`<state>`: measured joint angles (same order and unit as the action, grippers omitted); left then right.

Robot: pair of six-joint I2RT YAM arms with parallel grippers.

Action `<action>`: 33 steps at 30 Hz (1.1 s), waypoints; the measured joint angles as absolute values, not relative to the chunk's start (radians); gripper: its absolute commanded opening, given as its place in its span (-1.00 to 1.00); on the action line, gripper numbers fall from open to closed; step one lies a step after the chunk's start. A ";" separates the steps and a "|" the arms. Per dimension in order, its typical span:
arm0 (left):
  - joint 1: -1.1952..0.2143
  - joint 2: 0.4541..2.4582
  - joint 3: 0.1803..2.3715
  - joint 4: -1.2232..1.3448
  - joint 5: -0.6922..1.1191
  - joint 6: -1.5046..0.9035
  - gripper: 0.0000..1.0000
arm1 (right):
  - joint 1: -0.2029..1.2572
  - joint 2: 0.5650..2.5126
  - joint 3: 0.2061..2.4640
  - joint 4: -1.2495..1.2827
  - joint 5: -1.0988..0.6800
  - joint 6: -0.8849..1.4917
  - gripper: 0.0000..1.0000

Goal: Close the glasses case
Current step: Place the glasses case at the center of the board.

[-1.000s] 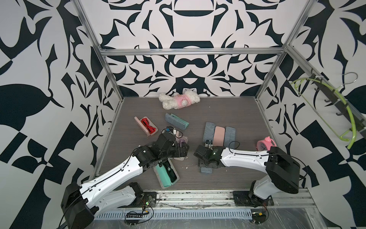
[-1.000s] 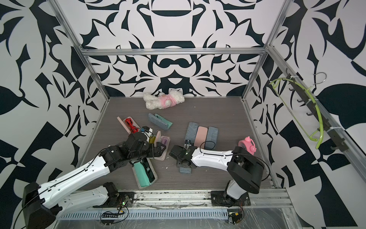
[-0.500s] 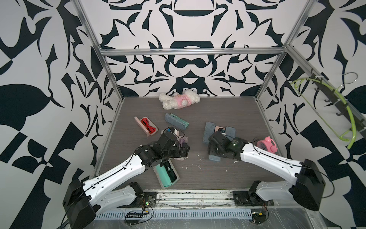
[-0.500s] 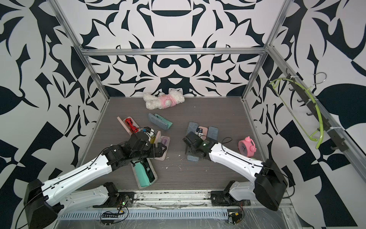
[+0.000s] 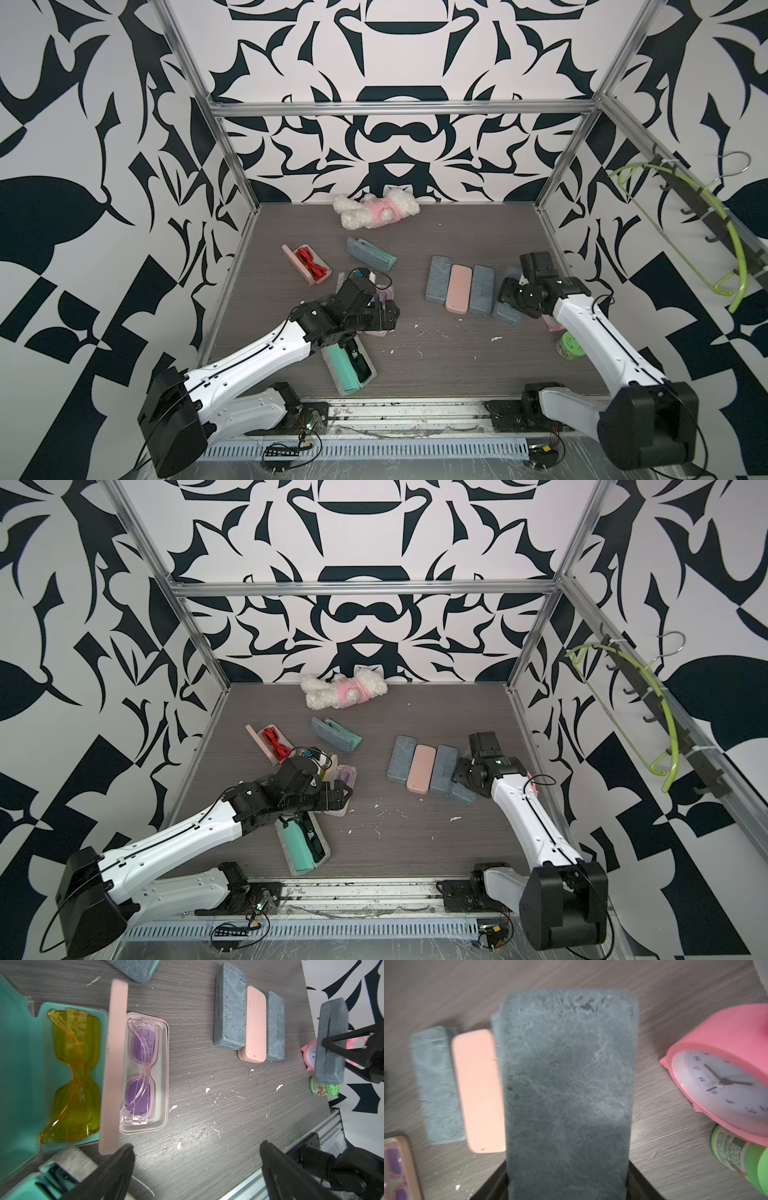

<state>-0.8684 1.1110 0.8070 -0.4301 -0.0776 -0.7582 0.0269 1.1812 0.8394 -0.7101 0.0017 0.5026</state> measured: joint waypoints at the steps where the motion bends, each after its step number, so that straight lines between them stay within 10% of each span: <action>1: -0.868 1.115 0.807 -0.429 -0.075 -0.758 0.99 | 0.013 1.196 0.832 -0.705 -0.003 0.489 0.07; 33: -0.856 1.140 0.807 -0.424 -0.064 -0.731 0.99 | -0.003 1.605 0.899 -0.470 0.074 0.304 -0.18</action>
